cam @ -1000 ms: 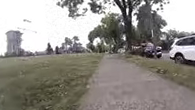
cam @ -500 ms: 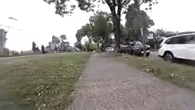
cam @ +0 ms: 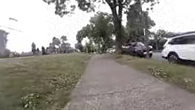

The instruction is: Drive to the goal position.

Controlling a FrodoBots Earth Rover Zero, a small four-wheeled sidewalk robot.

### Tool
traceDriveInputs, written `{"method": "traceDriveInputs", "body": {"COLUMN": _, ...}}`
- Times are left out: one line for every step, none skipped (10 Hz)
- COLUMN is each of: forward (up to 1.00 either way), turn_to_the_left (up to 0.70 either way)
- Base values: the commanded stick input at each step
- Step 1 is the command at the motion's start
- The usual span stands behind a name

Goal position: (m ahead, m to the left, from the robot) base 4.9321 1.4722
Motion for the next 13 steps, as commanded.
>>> {"method": "traceDriveInputs", "body": {"forward": 0.70, "turn_to_the_left": -0.29}}
{"method": "traceDriveInputs", "body": {"forward": 0.70, "turn_to_the_left": -0.22}}
{"method": "traceDriveInputs", "body": {"forward": 0.70, "turn_to_the_left": -0.14}}
{"method": "traceDriveInputs", "body": {"forward": 0.70, "turn_to_the_left": -0.07}}
{"method": "traceDriveInputs", "body": {"forward": 0.70, "turn_to_the_left": 0.00}}
{"method": "traceDriveInputs", "body": {"forward": 0.70, "turn_to_the_left": 0.00}}
{"method": "traceDriveInputs", "body": {"forward": 0.70, "turn_to_the_left": 0.00}}
{"method": "traceDriveInputs", "body": {"forward": 0.70, "turn_to_the_left": 0.00}}
{"method": "traceDriveInputs", "body": {"forward": 0.70, "turn_to_the_left": 0.00}}
{"method": "traceDriveInputs", "body": {"forward": 0.70, "turn_to_the_left": 0.00}}
{"method": "traceDriveInputs", "body": {"forward": 0.70, "turn_to_the_left": 0.00}}
{"method": "traceDriveInputs", "body": {"forward": 0.70, "turn_to_the_left": 0.00}}
{"method": "traceDriveInputs", "body": {"forward": 0.70, "turn_to_the_left": 0.00}}
